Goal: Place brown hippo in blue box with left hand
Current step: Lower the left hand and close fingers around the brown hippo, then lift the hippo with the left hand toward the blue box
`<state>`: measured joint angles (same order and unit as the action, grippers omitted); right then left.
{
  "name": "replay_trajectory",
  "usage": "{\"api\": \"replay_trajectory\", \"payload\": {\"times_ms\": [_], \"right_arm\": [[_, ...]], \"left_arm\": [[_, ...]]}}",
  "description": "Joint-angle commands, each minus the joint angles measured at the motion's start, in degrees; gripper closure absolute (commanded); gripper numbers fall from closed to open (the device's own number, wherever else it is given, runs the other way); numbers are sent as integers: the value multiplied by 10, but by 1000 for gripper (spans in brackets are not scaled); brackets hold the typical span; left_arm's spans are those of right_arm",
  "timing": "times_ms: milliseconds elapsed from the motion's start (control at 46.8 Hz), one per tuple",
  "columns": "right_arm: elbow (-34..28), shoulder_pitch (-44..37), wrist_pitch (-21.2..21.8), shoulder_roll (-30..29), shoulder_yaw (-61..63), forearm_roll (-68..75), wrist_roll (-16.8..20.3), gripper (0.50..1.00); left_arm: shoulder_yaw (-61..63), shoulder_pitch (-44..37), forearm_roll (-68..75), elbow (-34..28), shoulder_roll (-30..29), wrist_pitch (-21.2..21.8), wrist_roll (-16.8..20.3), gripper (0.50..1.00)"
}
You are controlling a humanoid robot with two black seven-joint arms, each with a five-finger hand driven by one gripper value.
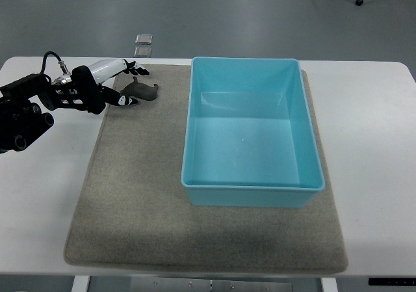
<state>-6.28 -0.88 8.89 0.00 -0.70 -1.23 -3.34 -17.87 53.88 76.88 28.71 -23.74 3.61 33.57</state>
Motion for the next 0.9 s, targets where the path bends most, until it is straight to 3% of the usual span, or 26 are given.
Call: {"api": "replay_trajectory", "payload": {"times_ms": [0, 577, 876], "right_arm": [[0, 0, 0, 0, 0, 0, 0, 564], [0, 0, 0, 0, 0, 0, 0, 564], [0, 0, 0, 0, 0, 0, 0, 564]], "left_arm": [[0, 0, 0, -2, 1, 0, 0, 724], [1, 1, 0, -12, 13, 0, -2, 802], [4, 1, 0, -35, 24, 2, -2, 922]]}}
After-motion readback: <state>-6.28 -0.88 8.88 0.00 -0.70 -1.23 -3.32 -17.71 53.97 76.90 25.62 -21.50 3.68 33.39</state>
